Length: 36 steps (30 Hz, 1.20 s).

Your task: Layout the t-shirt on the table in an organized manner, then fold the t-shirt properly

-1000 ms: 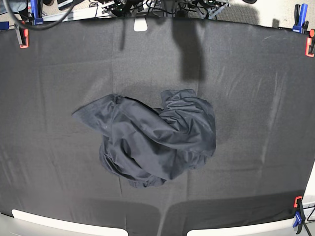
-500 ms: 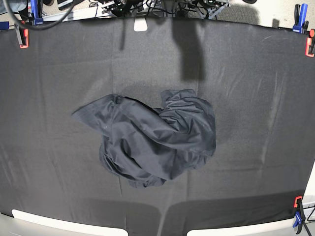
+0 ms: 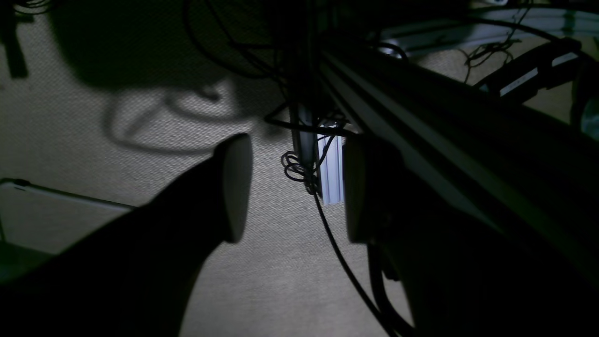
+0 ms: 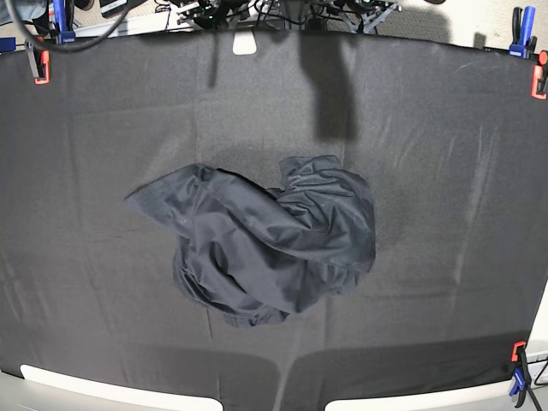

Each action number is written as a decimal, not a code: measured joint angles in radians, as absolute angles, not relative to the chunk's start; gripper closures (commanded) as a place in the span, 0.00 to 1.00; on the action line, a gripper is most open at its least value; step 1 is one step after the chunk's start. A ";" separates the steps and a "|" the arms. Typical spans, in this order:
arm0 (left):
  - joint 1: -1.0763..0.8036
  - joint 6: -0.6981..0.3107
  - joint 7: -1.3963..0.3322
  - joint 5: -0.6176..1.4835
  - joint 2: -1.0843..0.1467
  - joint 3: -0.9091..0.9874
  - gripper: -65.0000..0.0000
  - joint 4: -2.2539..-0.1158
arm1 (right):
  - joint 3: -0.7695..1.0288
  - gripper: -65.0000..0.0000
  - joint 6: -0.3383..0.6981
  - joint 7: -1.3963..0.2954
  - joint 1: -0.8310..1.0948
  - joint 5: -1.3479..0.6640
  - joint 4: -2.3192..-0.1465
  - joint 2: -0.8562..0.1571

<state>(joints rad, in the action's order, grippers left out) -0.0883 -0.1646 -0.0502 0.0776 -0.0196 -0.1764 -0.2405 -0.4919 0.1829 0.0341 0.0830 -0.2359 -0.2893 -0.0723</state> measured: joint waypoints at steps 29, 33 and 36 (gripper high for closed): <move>-0.100 -0.168 -0.030 -0.087 -0.017 -0.176 0.55 -0.241 | -0.492 0.58 0.183 0.034 0.083 -0.236 -0.290 -0.072; -0.102 -0.168 -0.030 -0.087 -0.017 -0.176 0.55 -0.245 | -0.492 0.58 0.183 0.034 0.083 -0.236 -0.290 -0.073; -0.102 -0.168 -0.030 -0.087 -0.017 -0.176 0.55 -0.245 | -0.492 0.58 0.183 0.035 0.083 -0.236 -0.290 -0.078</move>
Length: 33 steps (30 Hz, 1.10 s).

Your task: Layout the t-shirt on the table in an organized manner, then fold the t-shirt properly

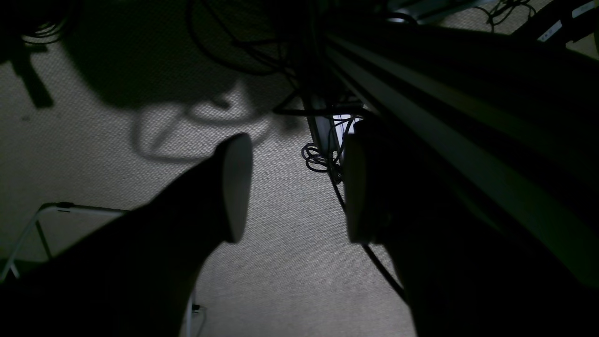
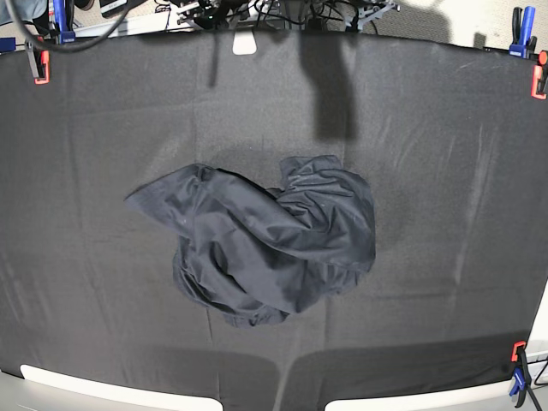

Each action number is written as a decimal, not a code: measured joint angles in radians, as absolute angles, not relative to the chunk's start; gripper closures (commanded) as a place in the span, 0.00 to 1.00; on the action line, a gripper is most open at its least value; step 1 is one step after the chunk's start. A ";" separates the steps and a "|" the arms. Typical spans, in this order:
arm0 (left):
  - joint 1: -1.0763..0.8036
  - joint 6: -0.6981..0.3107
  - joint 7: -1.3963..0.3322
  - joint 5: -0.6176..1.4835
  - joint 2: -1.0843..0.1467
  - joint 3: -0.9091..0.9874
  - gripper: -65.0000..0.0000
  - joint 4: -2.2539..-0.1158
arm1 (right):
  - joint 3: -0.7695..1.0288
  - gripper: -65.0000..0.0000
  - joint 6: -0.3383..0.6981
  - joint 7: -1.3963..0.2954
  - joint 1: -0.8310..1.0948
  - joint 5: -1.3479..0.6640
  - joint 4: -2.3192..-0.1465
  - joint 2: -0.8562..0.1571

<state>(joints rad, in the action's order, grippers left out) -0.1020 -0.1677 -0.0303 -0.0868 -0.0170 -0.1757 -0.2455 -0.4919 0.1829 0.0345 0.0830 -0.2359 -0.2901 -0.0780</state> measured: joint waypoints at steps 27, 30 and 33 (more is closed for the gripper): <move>-0.225 -0.169 0.022 -0.084 -0.017 -0.176 0.55 -0.347 | -0.492 0.58 0.183 0.020 0.085 -0.236 -0.307 -0.080; -0.251 -0.169 0.025 -0.084 -0.040 -0.176 0.55 -0.402 | -0.492 0.58 0.183 0.020 0.093 -0.236 -0.308 -0.097; -0.279 -0.155 0.027 -0.084 -0.065 -0.176 0.55 -0.440 | -0.492 0.58 0.183 0.019 0.107 -0.236 -0.308 -0.117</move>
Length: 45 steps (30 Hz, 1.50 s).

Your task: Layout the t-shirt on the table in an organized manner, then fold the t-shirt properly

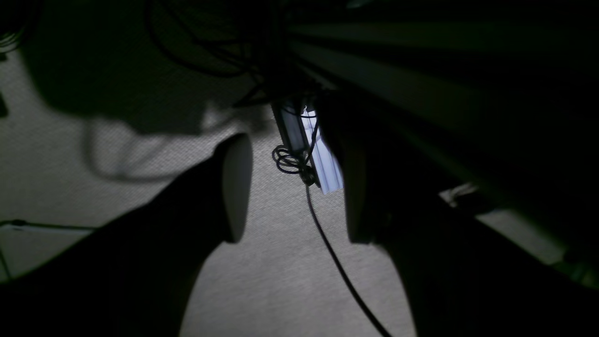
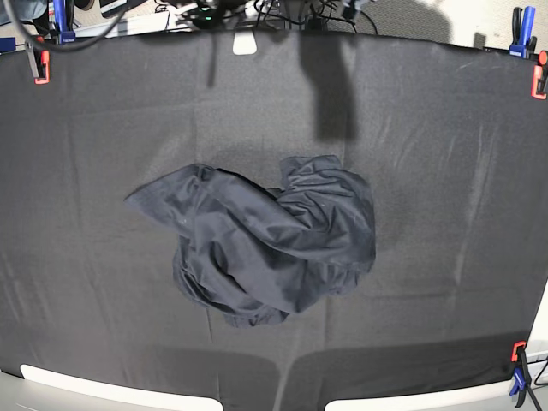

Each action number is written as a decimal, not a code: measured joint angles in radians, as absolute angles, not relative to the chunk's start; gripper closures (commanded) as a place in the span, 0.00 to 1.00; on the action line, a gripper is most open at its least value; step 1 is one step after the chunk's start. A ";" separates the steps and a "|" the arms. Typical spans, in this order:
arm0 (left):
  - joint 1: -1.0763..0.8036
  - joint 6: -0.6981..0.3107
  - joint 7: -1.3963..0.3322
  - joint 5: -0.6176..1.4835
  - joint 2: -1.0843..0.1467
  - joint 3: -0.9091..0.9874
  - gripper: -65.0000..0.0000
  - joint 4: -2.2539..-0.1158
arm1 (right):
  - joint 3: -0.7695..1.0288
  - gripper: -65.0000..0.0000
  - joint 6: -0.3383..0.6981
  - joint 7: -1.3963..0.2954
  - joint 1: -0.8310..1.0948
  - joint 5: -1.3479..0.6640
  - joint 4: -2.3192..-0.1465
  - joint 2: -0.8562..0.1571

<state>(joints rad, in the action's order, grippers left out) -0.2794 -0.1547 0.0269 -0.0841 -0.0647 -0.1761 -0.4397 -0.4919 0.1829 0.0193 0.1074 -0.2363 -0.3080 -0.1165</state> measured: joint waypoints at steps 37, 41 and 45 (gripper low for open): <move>-0.440 -0.269 0.020 0.111 -0.214 0.084 0.55 -0.589 | -0.489 0.58 0.029 -0.028 0.575 -0.319 -0.738 -0.397; -0.549 -0.271 0.012 0.117 -0.238 0.084 0.55 -0.720 | -0.488 0.58 0.023 -0.046 0.762 -0.423 -0.907 -0.485; -0.673 -0.270 -0.054 0.193 -0.254 0.084 0.55 -0.907 | -0.401 0.58 0.023 -0.043 0.918 -0.428 -1.061 -0.513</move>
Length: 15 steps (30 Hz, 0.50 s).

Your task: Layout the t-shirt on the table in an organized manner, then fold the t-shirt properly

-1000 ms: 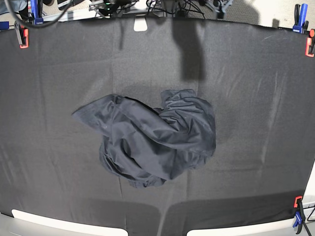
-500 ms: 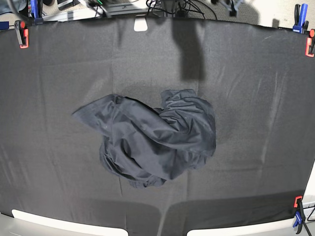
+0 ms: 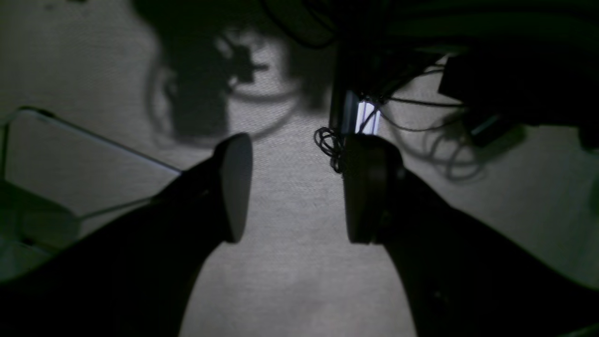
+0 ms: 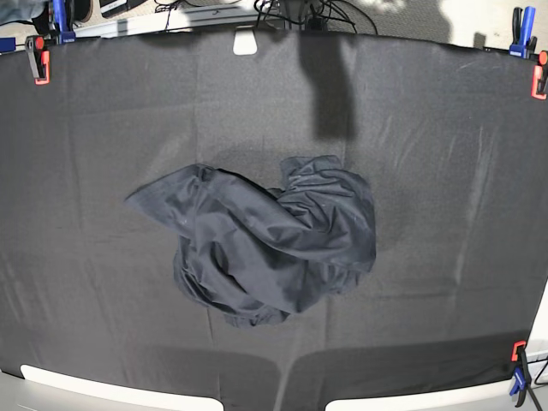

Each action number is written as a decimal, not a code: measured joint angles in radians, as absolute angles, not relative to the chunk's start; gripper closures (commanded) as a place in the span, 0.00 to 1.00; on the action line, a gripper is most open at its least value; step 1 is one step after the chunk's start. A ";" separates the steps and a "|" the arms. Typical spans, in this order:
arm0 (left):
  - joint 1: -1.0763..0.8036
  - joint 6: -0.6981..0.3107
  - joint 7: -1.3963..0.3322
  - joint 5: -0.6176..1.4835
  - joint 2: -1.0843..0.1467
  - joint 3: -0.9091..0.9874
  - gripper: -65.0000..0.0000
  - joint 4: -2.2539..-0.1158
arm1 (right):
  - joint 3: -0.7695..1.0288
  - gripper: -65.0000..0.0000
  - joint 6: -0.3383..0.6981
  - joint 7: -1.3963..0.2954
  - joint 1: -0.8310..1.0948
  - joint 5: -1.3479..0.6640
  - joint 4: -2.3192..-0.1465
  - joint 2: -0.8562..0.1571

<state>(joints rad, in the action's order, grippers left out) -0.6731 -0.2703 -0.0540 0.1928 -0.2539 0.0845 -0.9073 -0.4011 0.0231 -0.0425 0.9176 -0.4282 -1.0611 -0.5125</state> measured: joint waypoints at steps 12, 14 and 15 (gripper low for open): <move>-1.027 -0.273 -0.307 0.213 -0.260 0.081 0.55 -1.476 | 0.038 0.58 0.163 -0.146 1.258 -0.439 -1.438 -0.519; -1.065 -0.272 -0.359 0.213 -0.261 0.081 0.55 -1.553 | 0.097 0.58 0.199 -0.194 1.290 -0.461 -1.494 -0.519; -1.079 -0.272 -0.381 0.215 -0.261 0.080 0.55 -1.587 | 0.119 0.58 0.210 -0.241 1.293 -0.486 -1.514 -0.521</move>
